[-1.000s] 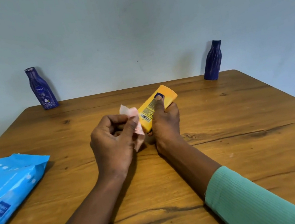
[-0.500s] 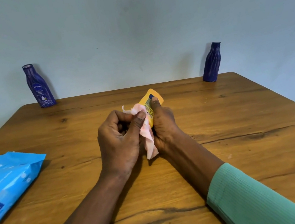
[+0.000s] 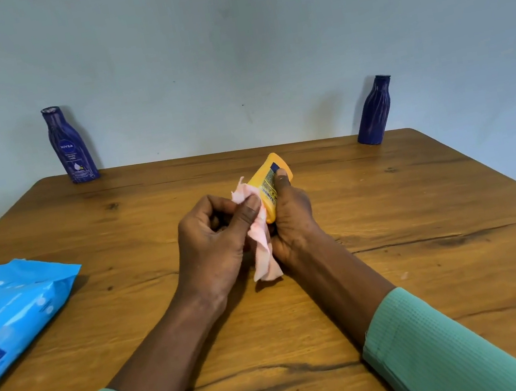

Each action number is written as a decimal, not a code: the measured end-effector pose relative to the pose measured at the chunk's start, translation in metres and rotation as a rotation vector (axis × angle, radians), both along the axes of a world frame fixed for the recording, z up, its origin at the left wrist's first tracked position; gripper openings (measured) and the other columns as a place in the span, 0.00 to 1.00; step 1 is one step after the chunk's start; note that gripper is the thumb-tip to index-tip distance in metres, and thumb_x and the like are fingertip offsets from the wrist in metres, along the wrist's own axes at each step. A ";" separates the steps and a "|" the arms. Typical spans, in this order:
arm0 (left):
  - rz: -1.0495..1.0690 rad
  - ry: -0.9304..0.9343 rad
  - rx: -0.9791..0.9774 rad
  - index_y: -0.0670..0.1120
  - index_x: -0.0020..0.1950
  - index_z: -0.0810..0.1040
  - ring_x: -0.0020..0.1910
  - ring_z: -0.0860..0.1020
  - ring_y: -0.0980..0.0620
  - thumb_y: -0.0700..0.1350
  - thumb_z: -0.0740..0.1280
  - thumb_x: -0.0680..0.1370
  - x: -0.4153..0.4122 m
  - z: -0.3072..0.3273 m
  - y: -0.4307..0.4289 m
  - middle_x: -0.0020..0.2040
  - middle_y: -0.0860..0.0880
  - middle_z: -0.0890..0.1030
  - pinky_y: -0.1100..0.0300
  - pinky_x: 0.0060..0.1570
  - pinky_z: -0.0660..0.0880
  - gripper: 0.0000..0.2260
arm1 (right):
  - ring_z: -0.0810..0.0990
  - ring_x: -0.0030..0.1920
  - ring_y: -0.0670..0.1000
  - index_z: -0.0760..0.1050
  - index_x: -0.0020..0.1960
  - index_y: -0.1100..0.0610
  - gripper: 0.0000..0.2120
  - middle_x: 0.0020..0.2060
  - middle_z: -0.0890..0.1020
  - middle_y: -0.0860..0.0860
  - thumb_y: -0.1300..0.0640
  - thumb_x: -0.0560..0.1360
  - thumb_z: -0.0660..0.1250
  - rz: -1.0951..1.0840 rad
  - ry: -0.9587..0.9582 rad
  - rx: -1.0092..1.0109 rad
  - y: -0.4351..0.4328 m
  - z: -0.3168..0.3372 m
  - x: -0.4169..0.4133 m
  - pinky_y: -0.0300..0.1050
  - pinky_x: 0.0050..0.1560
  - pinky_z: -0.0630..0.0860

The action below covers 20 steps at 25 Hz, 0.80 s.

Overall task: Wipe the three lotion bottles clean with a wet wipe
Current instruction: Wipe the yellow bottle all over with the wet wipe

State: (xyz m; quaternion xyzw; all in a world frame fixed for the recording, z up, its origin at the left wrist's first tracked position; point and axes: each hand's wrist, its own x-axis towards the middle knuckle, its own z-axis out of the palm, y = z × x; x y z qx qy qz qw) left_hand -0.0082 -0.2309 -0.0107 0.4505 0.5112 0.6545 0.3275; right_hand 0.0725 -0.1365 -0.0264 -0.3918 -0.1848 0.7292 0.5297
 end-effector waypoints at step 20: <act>-0.106 -0.092 0.067 0.44 0.58 0.83 0.50 0.86 0.50 0.45 0.76 0.71 -0.005 -0.002 0.006 0.49 0.49 0.88 0.58 0.45 0.83 0.16 | 0.86 0.56 0.65 0.74 0.66 0.63 0.24 0.60 0.84 0.67 0.42 0.86 0.61 0.002 -0.083 0.039 -0.007 0.010 0.001 0.69 0.64 0.80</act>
